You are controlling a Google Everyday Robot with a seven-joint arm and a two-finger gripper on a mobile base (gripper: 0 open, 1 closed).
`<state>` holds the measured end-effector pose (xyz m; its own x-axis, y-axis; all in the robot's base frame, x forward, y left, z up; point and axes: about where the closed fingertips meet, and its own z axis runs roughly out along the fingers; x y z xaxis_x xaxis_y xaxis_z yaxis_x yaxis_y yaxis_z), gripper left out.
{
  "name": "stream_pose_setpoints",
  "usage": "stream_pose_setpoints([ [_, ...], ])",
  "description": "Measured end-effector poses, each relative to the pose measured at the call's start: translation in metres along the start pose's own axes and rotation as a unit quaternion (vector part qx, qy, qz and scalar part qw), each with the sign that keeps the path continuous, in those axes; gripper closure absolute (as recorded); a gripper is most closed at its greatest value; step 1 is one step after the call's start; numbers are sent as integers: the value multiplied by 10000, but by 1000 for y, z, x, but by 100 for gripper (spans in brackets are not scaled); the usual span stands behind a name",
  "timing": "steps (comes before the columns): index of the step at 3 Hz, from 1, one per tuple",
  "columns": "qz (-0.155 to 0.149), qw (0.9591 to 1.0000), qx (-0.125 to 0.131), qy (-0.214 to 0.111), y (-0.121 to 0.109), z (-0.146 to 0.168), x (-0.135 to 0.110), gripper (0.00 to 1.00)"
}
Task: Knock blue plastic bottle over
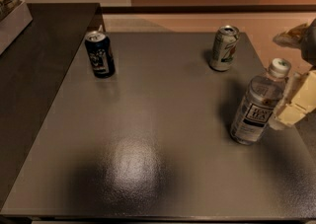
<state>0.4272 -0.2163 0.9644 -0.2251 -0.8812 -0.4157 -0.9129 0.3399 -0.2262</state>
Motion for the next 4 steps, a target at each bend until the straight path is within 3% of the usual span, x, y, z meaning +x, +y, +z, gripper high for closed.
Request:
stream_pose_setpoints([
  [2, 482, 9962, -139, -716, 10, 15, 6, 0],
  [4, 744, 9876, -342, -1336, 24, 29, 1, 0],
])
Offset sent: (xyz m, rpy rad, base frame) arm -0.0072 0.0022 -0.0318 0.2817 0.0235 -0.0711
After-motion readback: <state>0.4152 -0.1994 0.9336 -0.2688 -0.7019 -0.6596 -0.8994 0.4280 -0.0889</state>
